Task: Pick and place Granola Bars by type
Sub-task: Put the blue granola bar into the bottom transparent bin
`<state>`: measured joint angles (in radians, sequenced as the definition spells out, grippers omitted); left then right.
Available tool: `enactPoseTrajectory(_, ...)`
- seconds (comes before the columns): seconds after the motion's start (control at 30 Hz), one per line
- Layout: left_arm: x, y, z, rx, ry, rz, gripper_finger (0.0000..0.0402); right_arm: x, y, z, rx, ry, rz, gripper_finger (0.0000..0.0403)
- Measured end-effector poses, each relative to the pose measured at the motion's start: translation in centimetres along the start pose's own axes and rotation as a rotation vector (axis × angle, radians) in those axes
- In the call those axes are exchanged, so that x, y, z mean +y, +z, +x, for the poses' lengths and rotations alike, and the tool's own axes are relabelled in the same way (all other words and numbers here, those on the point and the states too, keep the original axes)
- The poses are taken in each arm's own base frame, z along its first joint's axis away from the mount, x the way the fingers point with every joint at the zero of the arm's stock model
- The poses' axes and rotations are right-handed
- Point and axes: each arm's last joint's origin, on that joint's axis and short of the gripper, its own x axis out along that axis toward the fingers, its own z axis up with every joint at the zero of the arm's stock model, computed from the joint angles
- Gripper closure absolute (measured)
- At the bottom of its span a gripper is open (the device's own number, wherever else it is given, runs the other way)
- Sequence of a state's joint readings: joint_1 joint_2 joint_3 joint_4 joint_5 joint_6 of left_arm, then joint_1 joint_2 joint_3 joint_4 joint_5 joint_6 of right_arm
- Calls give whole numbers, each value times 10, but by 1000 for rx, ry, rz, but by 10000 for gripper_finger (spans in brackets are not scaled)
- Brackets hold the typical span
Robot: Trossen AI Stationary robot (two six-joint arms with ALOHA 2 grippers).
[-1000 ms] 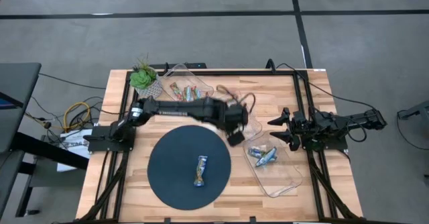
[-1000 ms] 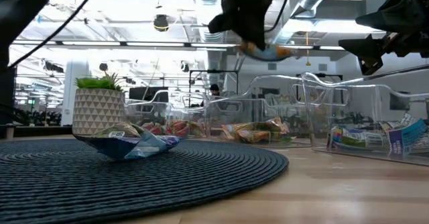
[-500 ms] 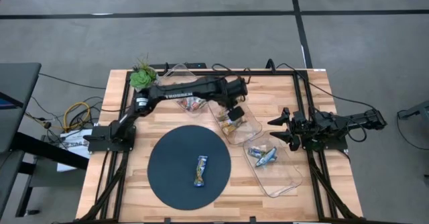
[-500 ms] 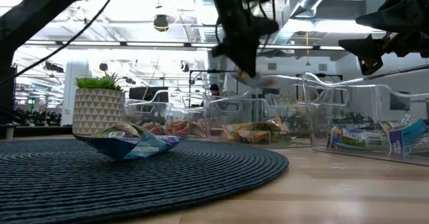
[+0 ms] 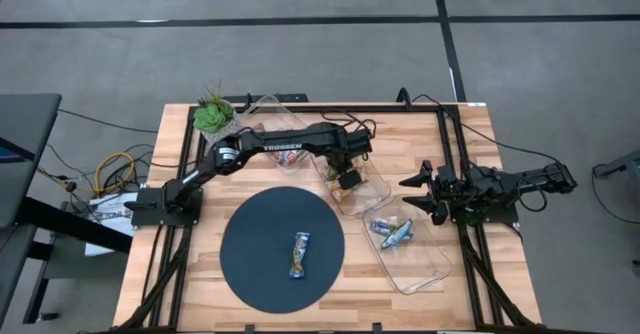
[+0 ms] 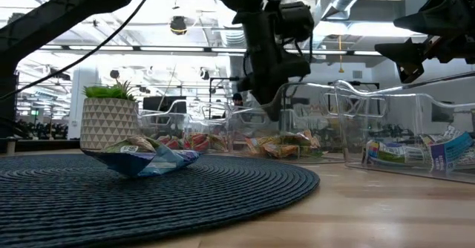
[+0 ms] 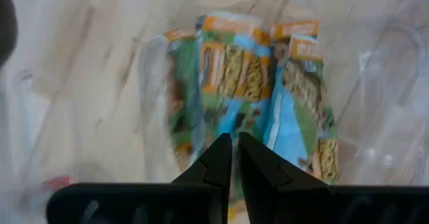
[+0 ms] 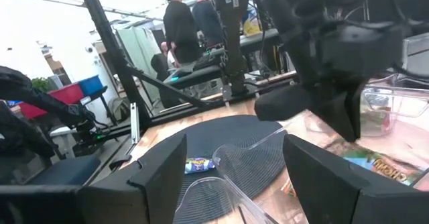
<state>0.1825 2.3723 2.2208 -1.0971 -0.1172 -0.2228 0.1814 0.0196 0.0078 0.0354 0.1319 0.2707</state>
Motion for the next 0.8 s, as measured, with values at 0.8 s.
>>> enactPoseTrajectory(0.8, -46, -16, -116, -216, -137, 54, 284, 0, 0, 0, 0, 1, 0, 159)
